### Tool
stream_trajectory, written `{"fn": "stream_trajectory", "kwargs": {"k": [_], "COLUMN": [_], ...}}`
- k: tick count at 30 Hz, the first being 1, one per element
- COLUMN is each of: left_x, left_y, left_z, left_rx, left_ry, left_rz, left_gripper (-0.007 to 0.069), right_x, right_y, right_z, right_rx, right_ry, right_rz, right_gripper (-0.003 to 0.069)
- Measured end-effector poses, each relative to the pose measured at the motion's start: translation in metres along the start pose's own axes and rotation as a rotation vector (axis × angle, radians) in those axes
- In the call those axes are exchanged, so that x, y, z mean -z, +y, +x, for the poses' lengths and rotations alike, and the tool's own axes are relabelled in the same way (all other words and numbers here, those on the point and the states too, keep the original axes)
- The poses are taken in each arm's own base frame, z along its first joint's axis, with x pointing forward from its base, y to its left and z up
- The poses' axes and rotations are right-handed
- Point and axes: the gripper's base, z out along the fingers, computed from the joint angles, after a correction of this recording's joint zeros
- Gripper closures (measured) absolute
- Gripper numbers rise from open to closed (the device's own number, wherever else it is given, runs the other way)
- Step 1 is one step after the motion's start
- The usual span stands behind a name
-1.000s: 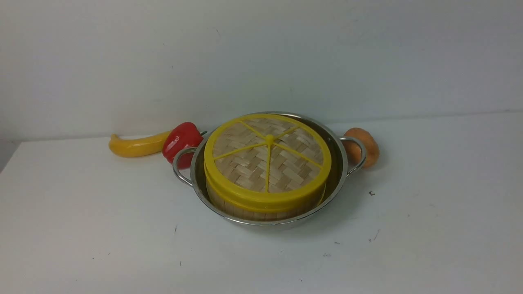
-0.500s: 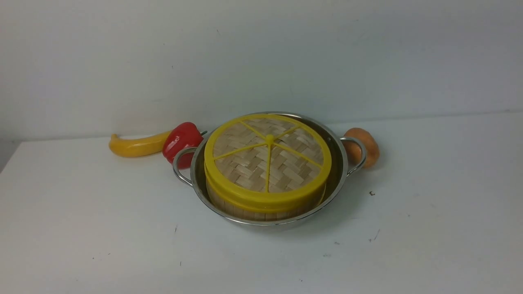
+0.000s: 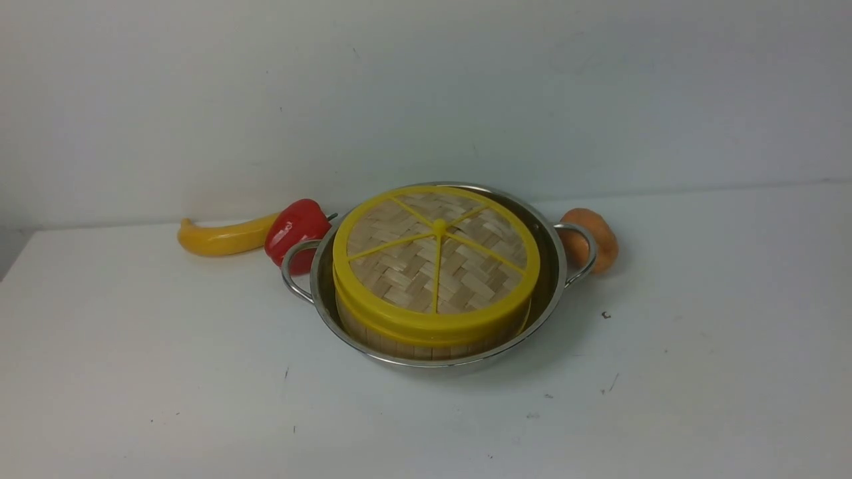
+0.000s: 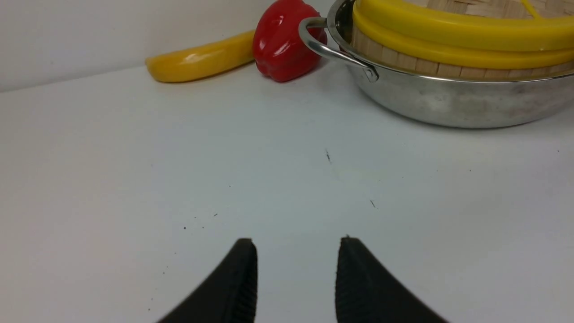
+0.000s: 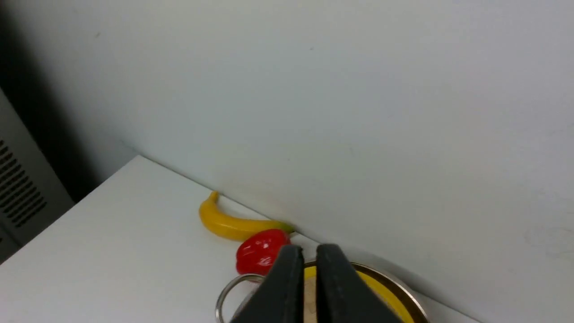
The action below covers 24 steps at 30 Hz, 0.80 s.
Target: Place the steamer in the pot on the white table, and put the lid on the steamer.
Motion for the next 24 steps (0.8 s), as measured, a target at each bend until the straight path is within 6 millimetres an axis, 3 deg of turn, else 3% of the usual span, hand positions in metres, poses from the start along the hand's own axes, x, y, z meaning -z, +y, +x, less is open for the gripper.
{"fn": "stream_trajectory", "kwargs": {"k": [7,12,17,20,24], "left_x": [0.000,0.000,0.000,0.000,0.000], "left_y": [0.000,0.000,0.000,0.000,0.000], "left_z": [0.000,0.000,0.000,0.000,0.000], "left_rx": [0.000,0.000,0.000,0.000,0.000], "left_ry": [0.000,0.000,0.000,0.000,0.000], "left_rz": [0.000,0.000,0.000,0.000,0.000], "left_gripper": [0.0384,0.0384,0.0384,0.0384,0.0384], "right_x": [0.013,0.057,0.086,0.086,0.071], "right_y": [-0.016,-0.033,-0.065,-0.079,-0.081], "right_z": [-0.009,-0.021,-0.008,0.006,0.016], "right_rx": [0.013,-0.006,-0.050,-0.110,-0.122], "right_ry": [-0.087,-0.253,-0.251,-0.227,-0.274], "right_rz": [0.141,0.200,0.256,0.240,0.145], "right_gripper": [0.0542,0.0478,0.0419,0.0398,0.0389]}}
